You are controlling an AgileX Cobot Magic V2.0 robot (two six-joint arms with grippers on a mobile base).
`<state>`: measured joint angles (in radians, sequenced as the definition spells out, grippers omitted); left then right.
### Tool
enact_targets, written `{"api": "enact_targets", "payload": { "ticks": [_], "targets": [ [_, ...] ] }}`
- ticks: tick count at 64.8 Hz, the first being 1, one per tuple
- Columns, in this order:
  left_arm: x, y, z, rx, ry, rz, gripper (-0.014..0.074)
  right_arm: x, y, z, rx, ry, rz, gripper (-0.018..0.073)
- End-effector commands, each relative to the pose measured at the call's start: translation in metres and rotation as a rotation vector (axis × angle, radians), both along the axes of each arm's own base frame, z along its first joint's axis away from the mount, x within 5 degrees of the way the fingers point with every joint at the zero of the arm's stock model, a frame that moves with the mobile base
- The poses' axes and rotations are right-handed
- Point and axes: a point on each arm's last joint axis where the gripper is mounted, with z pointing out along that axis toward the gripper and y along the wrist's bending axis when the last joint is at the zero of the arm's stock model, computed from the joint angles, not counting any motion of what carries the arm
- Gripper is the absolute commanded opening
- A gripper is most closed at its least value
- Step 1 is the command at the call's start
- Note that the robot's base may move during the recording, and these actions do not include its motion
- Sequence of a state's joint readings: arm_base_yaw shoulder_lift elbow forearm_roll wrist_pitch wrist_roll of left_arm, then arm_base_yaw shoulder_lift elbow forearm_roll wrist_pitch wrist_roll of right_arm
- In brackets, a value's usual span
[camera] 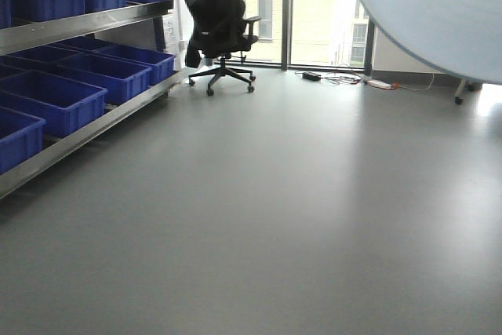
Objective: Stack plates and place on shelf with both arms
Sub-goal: 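Drive the base forward to the shelf of blue bins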
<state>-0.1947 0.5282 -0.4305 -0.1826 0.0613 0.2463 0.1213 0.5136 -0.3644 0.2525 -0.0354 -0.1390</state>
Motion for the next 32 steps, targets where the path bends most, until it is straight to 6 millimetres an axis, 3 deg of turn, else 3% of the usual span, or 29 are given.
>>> {"api": "enact_targets", "payload": {
  "ticks": [1,32],
  "targets": [
    [-0.0001,0.0014,0.017,-0.024,-0.104,0.015,0.0082,-0.0006,-0.0024,0.0195,0.011,-0.128,-0.026,0.0056],
    [-0.0001,0.0014,0.017,-0.024,-0.104,0.015,0.0082,-0.0006,-0.0023,0.0192,0.01,-0.125,-0.025,0.0056]
  ]
}}
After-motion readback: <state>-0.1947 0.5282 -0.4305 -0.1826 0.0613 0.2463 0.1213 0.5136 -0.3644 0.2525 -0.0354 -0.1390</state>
